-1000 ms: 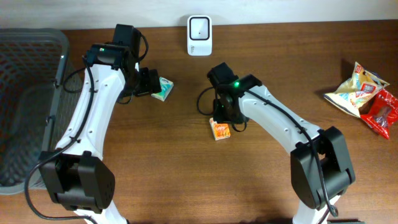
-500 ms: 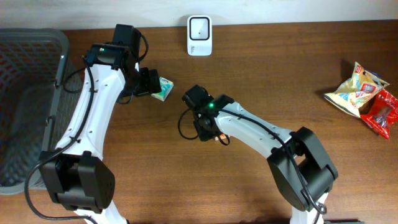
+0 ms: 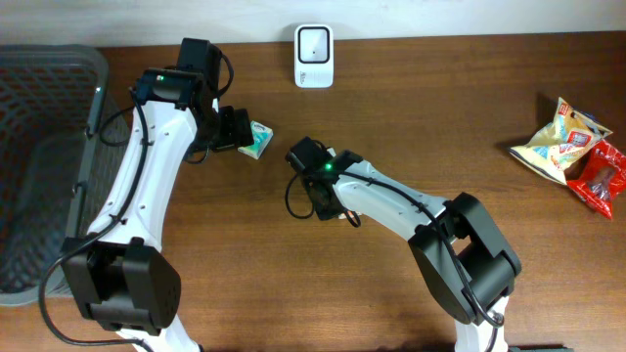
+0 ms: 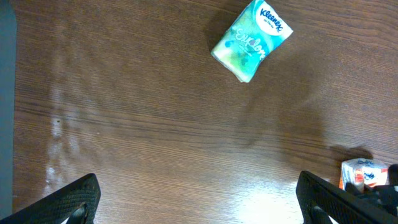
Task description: Scan the item barcode
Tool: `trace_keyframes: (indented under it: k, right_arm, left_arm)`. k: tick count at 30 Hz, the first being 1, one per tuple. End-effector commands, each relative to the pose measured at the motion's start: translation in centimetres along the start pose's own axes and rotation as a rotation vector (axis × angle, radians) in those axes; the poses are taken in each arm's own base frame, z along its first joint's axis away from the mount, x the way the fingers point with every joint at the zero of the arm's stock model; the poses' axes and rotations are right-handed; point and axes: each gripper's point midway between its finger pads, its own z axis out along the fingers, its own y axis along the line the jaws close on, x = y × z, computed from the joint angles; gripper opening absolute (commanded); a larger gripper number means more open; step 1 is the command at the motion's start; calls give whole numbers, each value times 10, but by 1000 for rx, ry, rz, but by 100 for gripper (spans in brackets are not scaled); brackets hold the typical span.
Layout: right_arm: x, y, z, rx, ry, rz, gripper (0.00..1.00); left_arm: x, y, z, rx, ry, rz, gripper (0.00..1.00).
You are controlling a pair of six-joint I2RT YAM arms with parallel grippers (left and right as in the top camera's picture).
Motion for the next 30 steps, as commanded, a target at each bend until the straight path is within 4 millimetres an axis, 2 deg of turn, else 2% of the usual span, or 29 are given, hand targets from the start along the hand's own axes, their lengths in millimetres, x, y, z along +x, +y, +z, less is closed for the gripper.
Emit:
trace_keyframes:
  k: [1,3,5,8,11,16,18,24,25,26,27,30]
  right_arm:
    - [-1,0,-1,1,14,67,4]
    - [-13,-2,-16,-17,-2,109,4]
    - [-28,1,-33,-109,-7,151,4]
    - [-48,10,-51,-335,6,221,4]
    - [-59,11,-61,-606,43,303,4]
    - [-62,5,-70,-964,95,341,4]
    - [-58,-1,-60,-1037,122,385,4]
    - [-44,-28,-31,-1095,172,510,5]
    - [-42,-36,-26,-1092,176,535,9]
    - [-41,-44,-21,-1085,176,558,24]
    - [-39,-59,-10,-1051,174,593,33]
    - [-30,-91,11,-910,177,655,36]
  left_arm:
    - [-2,-3,-8,18,-19,11,99]
    - [-3,-2,-8,18,-19,11,99]
    - [-3,-2,-8,18,-19,11,99]
    - [-3,-2,-8,17,-19,11,99]
    - [-3,-2,-8,18,-19,11,99]
    - [-3,-2,-8,18,-19,11,99]
    - [-3,-2,-8,18,-19,11,99]
    - [-3,-2,-8,18,-19,11,99]
    - [-3,-2,-8,18,-19,11,99]
    - [-3,-2,-8,18,-19,11,99]
    - [-3,-2,-8,18,-19,11,99]
    - [-3,-2,-8,18,-19,11,99]
